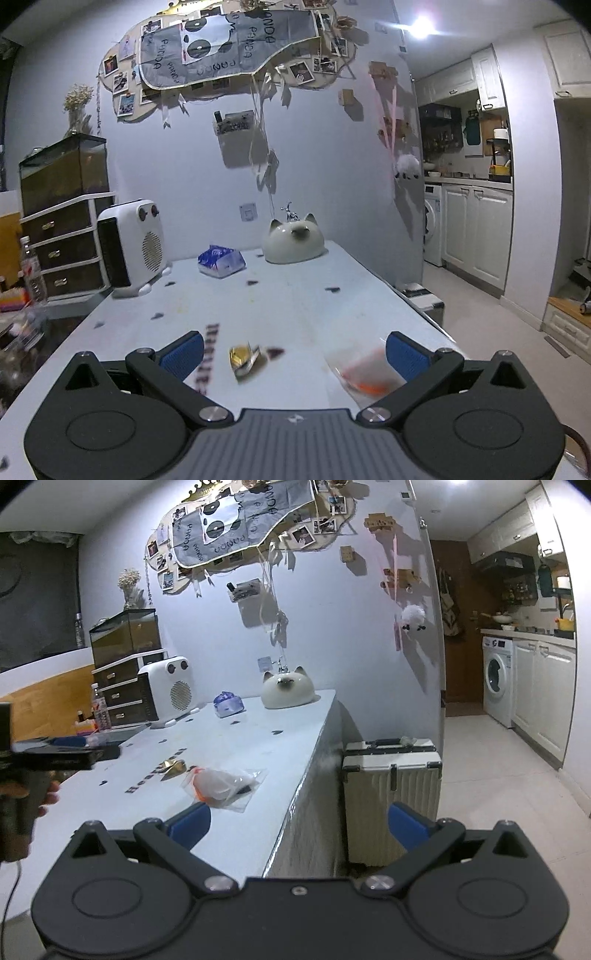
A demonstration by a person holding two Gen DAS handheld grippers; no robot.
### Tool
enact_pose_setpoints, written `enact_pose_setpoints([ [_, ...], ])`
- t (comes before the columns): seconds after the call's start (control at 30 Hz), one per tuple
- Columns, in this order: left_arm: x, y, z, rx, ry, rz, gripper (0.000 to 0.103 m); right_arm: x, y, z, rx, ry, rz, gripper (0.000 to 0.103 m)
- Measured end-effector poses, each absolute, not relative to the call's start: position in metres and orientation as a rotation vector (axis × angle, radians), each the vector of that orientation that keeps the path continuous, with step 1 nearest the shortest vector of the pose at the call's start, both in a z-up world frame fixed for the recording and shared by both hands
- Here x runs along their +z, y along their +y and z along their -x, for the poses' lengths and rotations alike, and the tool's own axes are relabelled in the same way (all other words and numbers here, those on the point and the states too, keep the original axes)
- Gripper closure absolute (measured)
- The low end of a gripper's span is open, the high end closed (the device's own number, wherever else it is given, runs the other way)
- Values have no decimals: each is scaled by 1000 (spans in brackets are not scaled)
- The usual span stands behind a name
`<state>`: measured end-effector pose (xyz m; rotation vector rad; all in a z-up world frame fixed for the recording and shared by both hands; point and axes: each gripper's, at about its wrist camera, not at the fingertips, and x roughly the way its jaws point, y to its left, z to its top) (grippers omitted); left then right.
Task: Collect trash
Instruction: 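Move both tools back over the table toward the remaining trash, then grasp the gold foil wrapper with the left tool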
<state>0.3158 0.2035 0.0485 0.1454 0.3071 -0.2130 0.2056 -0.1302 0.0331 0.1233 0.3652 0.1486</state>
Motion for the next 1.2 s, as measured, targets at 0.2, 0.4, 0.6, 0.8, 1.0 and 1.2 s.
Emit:
enact_pose_setpoints([
  [0.2, 6, 208, -394, -178, 344, -139, 3, 61, -127, -223, 113, 300, -85, 0],
  [0.4, -23, 229, -431, -184, 432, -60, 30, 85, -121, -250, 49, 239, -20, 0],
  [0.6, -24, 241, -439, -220, 442, -39, 32, 87, -99, -288, 141, 241, 71, 0],
  [0.8, -24, 247, -454, -206, 449, -65, 33, 73, -62, -333, 259, 276, 139, 13],
  [1.0, -27, 247, -469, -224, 488, -74, 39, 36, -14, -363, 370, 361, 246, 28],
  [1.2, -29, 253, -479, -230, 512, -50, 47, 4, 18, -383, 393, 412, 334, 44],
])
